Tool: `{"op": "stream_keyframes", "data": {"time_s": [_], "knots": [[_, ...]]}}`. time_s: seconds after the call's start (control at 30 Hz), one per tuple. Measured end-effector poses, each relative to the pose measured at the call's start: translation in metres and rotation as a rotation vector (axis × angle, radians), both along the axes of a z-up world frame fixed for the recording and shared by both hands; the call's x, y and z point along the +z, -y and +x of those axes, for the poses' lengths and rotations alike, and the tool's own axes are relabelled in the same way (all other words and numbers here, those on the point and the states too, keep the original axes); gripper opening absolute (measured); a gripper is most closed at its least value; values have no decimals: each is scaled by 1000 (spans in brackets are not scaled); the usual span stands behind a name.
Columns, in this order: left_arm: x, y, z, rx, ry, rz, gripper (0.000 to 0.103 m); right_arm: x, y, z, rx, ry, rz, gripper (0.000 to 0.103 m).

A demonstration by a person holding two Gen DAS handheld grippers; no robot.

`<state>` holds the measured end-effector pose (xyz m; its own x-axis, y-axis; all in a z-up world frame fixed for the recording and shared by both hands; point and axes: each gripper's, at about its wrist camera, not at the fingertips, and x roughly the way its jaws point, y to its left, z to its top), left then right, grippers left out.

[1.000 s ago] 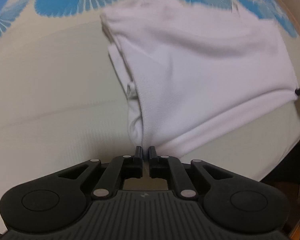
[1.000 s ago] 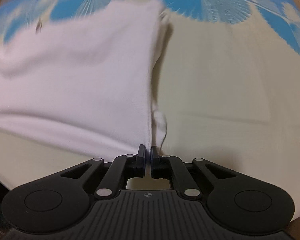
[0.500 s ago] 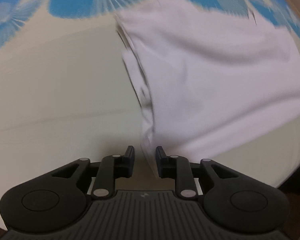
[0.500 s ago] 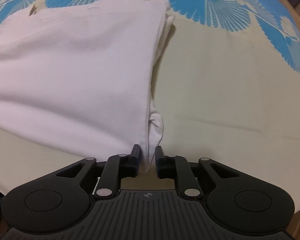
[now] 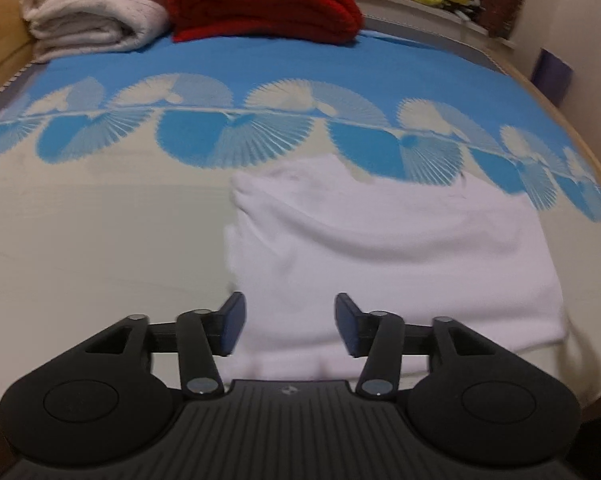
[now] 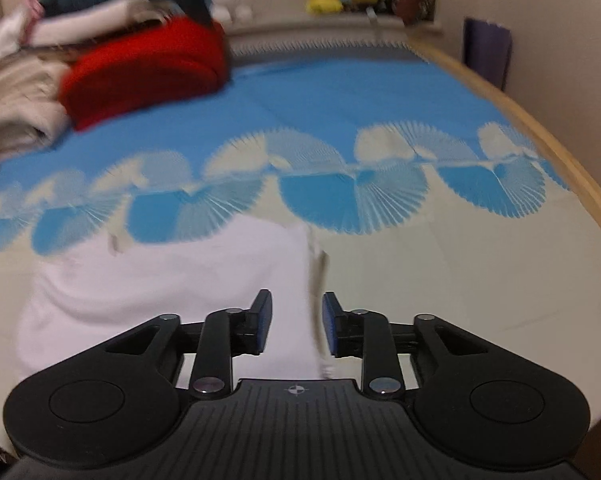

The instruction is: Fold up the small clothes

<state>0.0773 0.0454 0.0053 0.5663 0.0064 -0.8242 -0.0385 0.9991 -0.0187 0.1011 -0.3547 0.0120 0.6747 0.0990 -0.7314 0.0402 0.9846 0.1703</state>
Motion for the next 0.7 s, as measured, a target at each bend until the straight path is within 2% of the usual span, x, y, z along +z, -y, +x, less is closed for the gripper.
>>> {"op": "stream_keyframes", "data": {"time_s": [0.03,0.1,0.17,0.27,0.37,0.47,0.63,0.7], "knots": [[-8,3,-1,-14,0,3,67,-1,-3,-9,14,20,-15,30],[-26,4,-1,-11,-13,25,69,-8,-11,-20,30,16,-72,30],[-42,-2,-1,18,-22,5,71,-12,-17,-23,34,9,-114,30],[-68,-24,9,103,-62,-94,81,-14,-24,-28,57,31,-171,30],[-90,-55,16,210,-133,-232,81,-20,-22,-26,54,6,-198,30],[-109,-81,21,322,-203,-300,81,-24,-18,-23,36,-12,-185,30],[-117,-102,38,330,-182,-368,91,-30,-22,-17,36,-34,-193,30],[-117,-108,47,348,-171,-404,92,-31,-25,-14,41,-39,-191,30]]}}
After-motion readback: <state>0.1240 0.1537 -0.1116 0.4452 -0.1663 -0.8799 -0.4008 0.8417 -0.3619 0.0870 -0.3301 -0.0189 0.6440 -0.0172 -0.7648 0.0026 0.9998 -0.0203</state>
